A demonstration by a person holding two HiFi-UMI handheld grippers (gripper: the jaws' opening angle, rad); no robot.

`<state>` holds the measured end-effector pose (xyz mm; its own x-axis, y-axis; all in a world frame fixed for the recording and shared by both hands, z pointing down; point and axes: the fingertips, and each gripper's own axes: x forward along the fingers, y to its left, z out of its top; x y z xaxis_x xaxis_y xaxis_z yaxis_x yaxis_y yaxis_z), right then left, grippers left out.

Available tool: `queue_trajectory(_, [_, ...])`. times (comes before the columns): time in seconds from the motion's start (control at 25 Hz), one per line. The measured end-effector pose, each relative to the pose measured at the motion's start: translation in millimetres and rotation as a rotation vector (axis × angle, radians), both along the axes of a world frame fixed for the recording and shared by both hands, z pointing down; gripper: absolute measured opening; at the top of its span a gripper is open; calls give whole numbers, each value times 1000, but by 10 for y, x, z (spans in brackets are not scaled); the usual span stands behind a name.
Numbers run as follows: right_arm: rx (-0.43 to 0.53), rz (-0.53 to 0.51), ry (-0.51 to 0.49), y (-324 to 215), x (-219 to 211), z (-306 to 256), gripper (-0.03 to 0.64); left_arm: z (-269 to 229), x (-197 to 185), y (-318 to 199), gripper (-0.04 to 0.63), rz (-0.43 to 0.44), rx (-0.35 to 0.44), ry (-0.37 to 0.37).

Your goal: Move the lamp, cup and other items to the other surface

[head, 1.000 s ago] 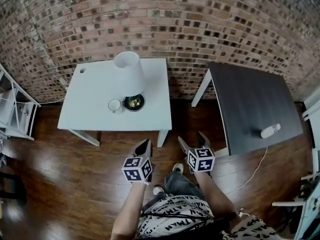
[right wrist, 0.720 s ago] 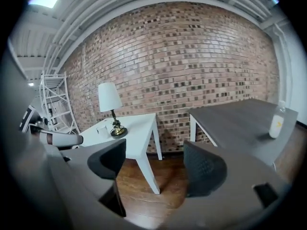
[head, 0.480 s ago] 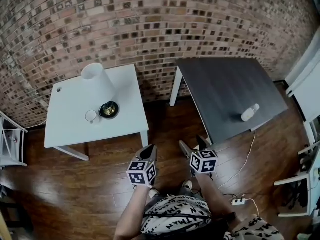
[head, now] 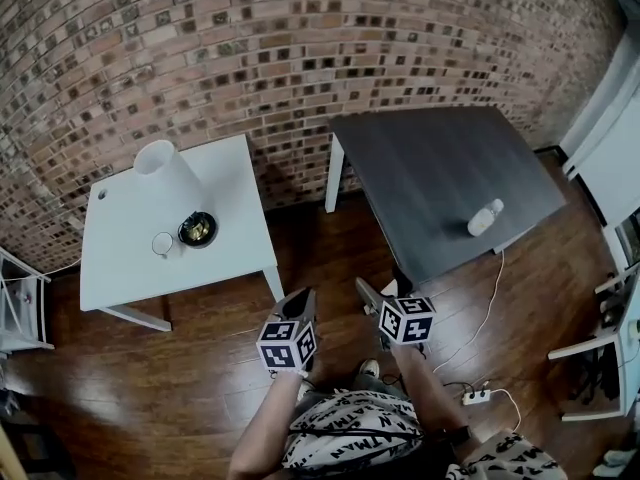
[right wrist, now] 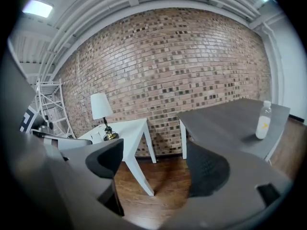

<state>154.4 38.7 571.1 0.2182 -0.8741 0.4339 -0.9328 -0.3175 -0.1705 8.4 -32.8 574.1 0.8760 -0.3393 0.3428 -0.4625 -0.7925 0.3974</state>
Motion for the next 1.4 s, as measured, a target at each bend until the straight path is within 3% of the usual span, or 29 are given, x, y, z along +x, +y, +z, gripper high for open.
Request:
queue_trajectory(0.36, [15, 183, 11, 555, 605, -40, 451, 8, 766, 433, 2, 198, 21, -25])
queue_trajectory(0.92, [-27, 446, 17, 1457, 2683, 214, 448, -27, 2694, 1175, 2, 420, 86, -44])
queue_trajectory(1.4, [-100, 543, 47, 1662, 4185, 536, 445, 203, 3935, 1556, 2, 547, 120, -77])
